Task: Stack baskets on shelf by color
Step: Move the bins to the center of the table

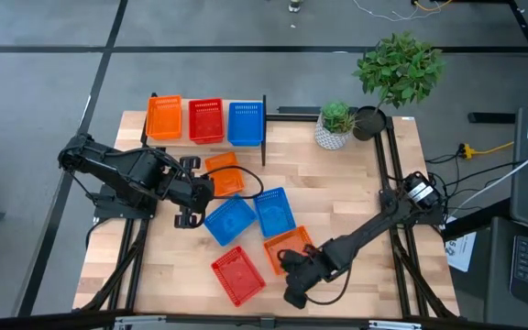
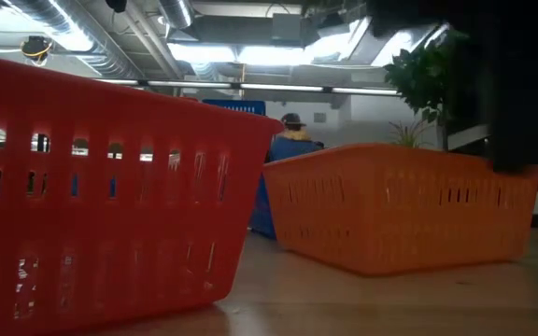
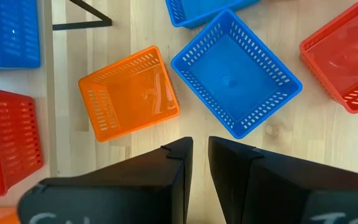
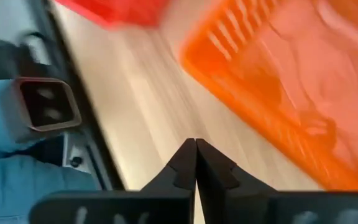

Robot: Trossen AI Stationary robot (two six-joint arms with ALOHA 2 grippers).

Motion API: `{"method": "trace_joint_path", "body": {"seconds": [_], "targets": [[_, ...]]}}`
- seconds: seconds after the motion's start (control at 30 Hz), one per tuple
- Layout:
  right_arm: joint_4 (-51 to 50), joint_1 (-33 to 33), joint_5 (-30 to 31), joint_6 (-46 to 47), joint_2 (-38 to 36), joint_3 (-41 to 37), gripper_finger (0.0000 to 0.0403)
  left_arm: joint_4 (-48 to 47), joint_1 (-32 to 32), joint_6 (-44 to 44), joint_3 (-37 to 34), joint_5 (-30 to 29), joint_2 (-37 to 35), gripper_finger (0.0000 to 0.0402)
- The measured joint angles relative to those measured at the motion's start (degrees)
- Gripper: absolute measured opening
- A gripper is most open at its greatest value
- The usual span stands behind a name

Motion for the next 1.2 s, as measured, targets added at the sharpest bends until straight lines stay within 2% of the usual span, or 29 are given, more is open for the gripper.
{"method": "trace_joint_path", "body": {"seconds": [0.27, 0.37, 0.5, 0.67, 0.9, 1.2], "targets": [[-22.1, 1.1, -2.3, 15.8, 0.0, 0.0, 0.0008, 0.0, 0.0, -0.1, 0.0, 0.0, 0.0, 0.0045], [-25.4, 0.9, -2.4, 18.0, 0.0, 0.0, 0.0008, 0.0, 0.0, -0.1, 0.0, 0.0, 0.0, 0.0045], [-21.4, -0.8, -1.9, 17.4, 0.0, 0.0, 0.0008, 0.0, 0.0, -0.1, 0.0, 0.0, 0.0, 0.0045], [-18.9, -3.3, 4.6, 15.4, 0.7, 0.0, 0.0008, 0.1, 0.0, -0.1, 0.0, 0.0, 0.0, 0.0045], [-13.5, -8.3, 7.1, 6.5, 1.3, 0.0, 0.0008, 0.2, 0.0, -0.1, 0.0, 0.0, 0.0, 0.0045], [1.4, -13.6, 7.2, -7.9, 2.3, -0.1, 0.0008, 0.2, 0.0, -0.1, 0.0, 0.0, 0.0, 0.0045]]}}
